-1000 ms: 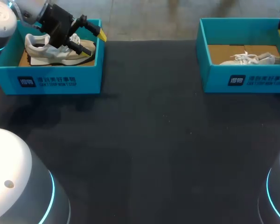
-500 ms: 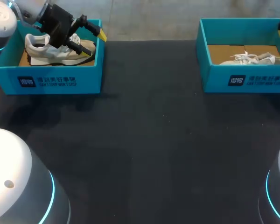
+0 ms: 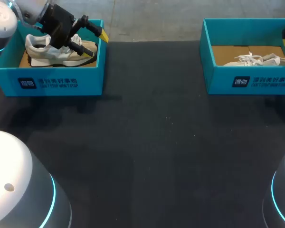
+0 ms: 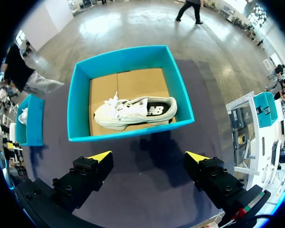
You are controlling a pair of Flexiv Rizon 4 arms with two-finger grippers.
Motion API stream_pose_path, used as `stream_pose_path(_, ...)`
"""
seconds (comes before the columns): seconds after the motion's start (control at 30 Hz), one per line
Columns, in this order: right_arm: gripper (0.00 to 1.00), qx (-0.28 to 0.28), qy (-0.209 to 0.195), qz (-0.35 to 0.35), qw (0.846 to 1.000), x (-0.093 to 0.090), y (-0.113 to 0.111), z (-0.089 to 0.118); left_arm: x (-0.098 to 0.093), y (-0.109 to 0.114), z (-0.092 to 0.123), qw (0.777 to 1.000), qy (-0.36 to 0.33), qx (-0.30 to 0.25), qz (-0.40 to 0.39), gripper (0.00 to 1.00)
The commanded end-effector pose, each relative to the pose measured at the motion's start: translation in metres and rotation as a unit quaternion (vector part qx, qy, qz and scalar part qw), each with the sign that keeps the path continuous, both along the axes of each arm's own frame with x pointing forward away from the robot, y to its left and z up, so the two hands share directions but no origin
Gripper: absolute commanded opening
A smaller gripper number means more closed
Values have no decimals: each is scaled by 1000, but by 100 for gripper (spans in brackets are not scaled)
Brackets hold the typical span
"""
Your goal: Take the shoe out of the shoebox, open the shoe tongue, remove and reinsert the insole, then place the shoe into the shoebox
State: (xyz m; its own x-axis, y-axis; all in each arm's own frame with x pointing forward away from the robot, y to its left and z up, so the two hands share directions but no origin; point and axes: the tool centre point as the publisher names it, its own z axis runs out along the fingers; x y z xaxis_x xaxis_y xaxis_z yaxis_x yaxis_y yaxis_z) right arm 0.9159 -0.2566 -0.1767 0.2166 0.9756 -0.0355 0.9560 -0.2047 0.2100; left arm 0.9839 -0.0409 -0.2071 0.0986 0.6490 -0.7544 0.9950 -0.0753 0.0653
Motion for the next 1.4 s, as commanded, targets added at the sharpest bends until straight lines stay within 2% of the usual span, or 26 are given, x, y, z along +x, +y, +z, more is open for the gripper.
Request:
stream_pose_path(0.03,100,-1,-2,0,1000,-1,0,0,0,0,0,1000,0,1,0,100)
stream_pose_path(0.23,100,-1,-2,0,1000,-1,0,0,0,0,0,1000,0,1,0,100)
stream_pose_path(0.47,100,-1,-2,0,1000,-1,0,0,8,25,1,999,-8,39,-7,100)
stream_pose_path(0.67,100,-1,-2,0,1000,-1,0,0,24,55,5,998,-21,64,2,100)
stream_pose_path(0.97,100,-1,-2,0,1000,-1,0,0,61,108,10,991,-43,122,38,100)
stream_pose_path(1.1,100,-1,-2,0,1000,-1,0,0,75,136,4,987,-35,143,59,100)
stream_pose_path(1.27,100,-1,-2,0,1000,-1,0,0,88,157,-2,984,-33,161,71,100)
stream_pose_path(1.4,100,-1,-2,0,1000,-1,0,0,102,179,-8,975,-46,200,89,100)
